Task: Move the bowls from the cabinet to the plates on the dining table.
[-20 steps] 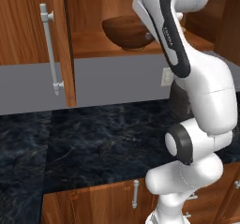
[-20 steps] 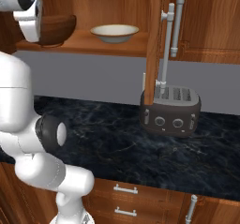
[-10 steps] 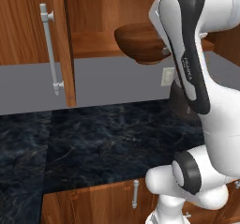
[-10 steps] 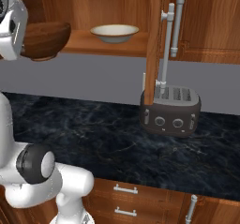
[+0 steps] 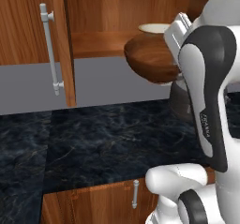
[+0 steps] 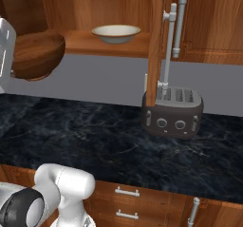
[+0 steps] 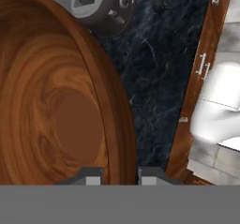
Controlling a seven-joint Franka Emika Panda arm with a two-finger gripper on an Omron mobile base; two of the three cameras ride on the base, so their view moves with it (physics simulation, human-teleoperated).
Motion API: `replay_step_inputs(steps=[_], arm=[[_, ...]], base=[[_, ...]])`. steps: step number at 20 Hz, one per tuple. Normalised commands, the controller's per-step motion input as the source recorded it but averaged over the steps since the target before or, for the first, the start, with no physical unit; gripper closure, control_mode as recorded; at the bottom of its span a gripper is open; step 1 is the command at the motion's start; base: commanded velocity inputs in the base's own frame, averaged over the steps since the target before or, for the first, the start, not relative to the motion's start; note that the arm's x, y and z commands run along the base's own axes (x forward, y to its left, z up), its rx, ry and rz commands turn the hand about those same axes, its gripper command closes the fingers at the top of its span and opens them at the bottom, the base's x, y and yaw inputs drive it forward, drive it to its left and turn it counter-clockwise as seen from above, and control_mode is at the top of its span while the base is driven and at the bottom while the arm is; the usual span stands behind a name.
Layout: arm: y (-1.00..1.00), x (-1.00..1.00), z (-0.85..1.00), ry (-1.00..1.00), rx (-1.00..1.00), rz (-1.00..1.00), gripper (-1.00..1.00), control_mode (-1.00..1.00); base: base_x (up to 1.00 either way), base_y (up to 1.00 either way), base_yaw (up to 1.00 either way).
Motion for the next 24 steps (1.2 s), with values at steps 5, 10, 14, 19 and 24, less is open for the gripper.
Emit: replay_step_inputs(steps=[5, 10, 14, 19, 24], arm=[[-0.23, -0.29, -0.46, -0.07, 0.0, 0.0, 1.0, -1.0], [-0.22, -0.03, -0.11, -0.03, 0.0, 0.0, 1.0, -1.0], [-0.21, -0.04, 0.04, 0.02, 0.02, 0.0, 1.0, -1.0], [-0.02, -0.4, 0.31, 0.06, 0.09, 0.0, 1.0, -1.0], [0.0, -0.43, 0.03, 0.13, 0.09, 0.0, 1.0, -1.0]], base=[[0.0, 0.0, 0.0], [0.0, 0.0, 0.0], [0.0, 0.0, 0.0], [0.0, 0.0, 0.0], [0.0, 0.0, 0.0]])
